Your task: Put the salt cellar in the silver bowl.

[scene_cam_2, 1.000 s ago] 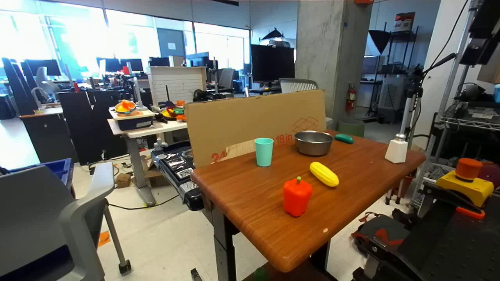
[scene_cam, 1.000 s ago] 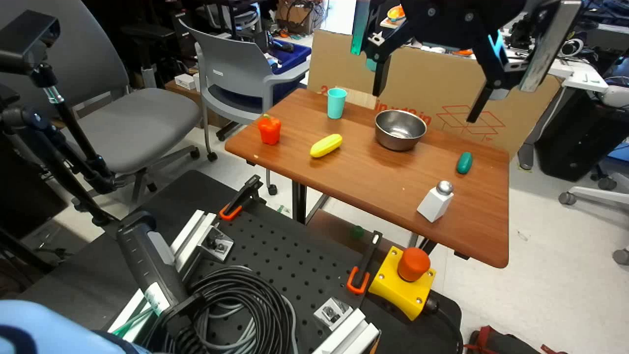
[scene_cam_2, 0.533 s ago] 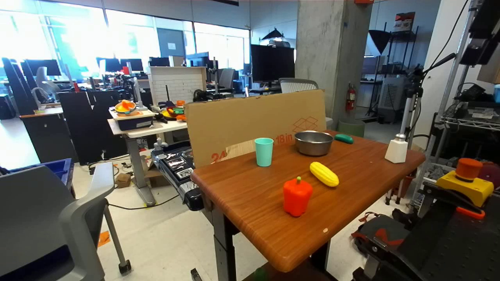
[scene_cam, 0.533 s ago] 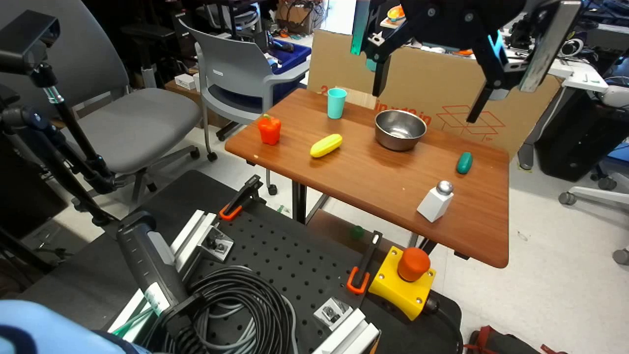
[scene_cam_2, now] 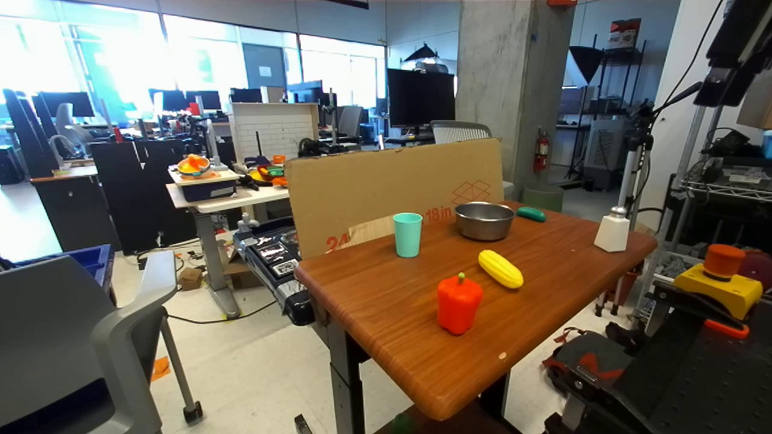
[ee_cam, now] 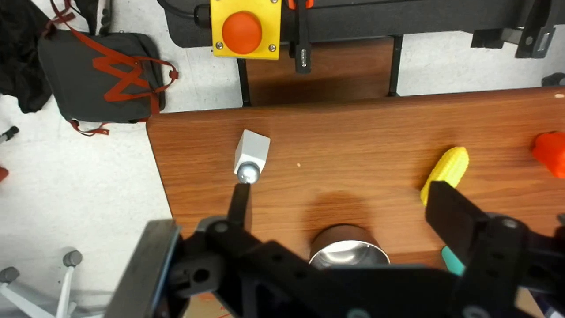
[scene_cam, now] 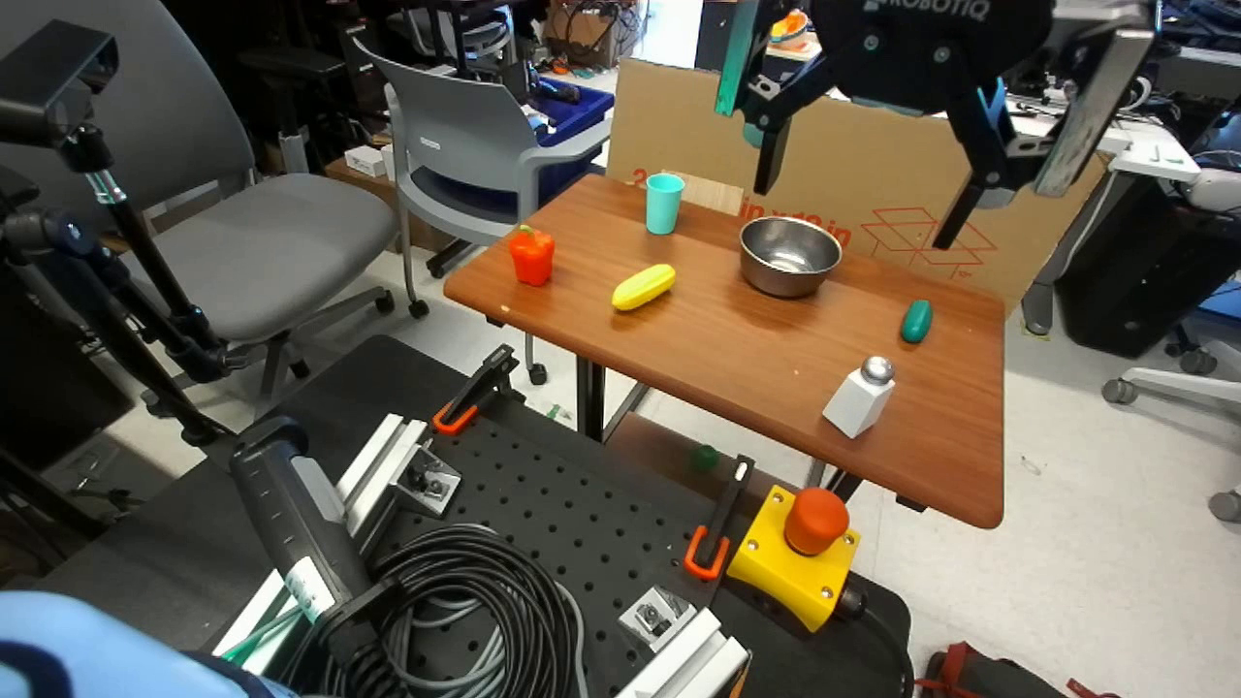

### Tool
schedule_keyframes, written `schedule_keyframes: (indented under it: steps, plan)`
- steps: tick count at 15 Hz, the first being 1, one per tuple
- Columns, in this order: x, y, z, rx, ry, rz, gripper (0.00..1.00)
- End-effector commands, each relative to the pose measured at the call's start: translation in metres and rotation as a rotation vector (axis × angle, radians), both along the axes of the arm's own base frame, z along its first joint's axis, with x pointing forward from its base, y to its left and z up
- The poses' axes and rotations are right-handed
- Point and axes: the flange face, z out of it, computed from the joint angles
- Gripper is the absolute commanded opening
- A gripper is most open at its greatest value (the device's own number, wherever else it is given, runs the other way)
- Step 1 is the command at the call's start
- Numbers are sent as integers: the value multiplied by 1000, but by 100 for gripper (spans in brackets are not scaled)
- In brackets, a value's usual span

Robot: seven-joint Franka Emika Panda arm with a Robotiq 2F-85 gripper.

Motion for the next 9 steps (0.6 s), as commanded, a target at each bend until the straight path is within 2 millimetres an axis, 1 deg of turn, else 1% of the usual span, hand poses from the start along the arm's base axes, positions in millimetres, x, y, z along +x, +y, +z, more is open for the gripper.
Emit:
schedule_keyframes:
  steps: [1,3,5,6,9]
  plan:
    - [30,-19,-21,10,15,-28,100]
    - [47,-25,-34,18,37,-46,100]
    - [67,-31,-53,29,73,-69,100]
    - [79,-33,-65,32,101,-82,100]
    - [108,-43,-90,42,168,-111,100]
